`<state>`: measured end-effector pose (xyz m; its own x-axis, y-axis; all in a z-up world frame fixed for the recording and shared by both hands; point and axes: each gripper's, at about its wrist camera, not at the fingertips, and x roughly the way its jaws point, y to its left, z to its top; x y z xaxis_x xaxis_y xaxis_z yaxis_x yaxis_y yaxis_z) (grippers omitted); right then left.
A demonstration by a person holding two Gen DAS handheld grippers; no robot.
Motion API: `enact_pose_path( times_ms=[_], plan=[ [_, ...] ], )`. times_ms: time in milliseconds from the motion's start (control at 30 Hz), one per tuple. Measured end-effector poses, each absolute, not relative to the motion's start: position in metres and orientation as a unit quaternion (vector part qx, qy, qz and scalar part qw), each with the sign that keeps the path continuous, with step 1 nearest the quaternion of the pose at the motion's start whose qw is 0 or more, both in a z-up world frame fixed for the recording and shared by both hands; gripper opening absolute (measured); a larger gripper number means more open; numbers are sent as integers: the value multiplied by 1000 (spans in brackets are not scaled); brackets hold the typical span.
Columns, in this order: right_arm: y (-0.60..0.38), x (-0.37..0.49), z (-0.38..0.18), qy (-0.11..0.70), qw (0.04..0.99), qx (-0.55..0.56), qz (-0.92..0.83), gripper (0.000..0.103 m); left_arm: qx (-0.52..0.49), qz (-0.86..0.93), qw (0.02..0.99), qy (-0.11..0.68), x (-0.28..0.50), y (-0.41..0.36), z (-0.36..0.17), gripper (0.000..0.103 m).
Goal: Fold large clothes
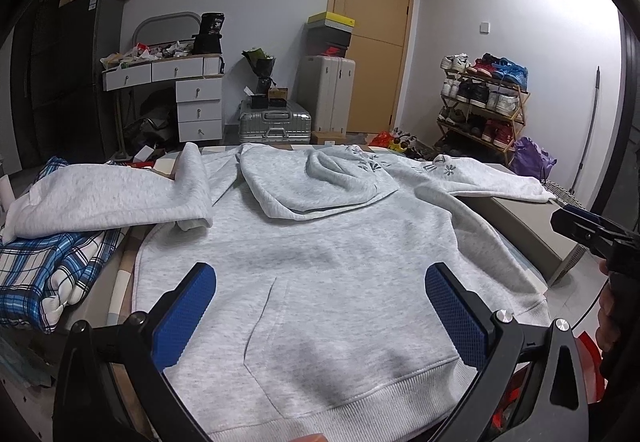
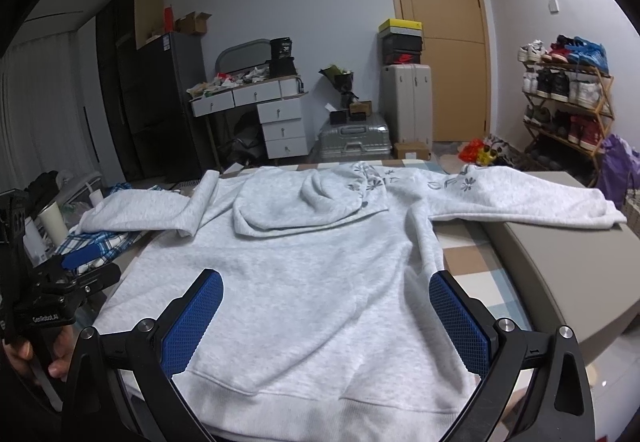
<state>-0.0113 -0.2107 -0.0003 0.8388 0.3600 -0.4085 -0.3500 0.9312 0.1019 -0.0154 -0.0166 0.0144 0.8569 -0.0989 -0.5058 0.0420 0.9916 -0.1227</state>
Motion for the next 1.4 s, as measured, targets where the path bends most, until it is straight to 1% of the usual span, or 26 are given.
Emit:
enact_pose_path(
  times_ms=[600, 967, 1200, 1400],
  plan=[
    [-208, -9, -5, 218, 959, 15, 180, 103, -48, -63, 957, 279, -4, -22, 8, 102],
    [-207, 7, -15, 239, 956, 14, 171, 103, -44, -79, 951, 297, 10, -27, 5, 102],
    [-212, 31, -30, 282, 949, 13, 139, 103, -50, -84, 944, 314, 24, -28, 2, 102],
    [-205, 40, -37, 292, 949, -15, 114, 103, -41, -78, 941, 327, 29, -30, 0, 102]
  ],
)
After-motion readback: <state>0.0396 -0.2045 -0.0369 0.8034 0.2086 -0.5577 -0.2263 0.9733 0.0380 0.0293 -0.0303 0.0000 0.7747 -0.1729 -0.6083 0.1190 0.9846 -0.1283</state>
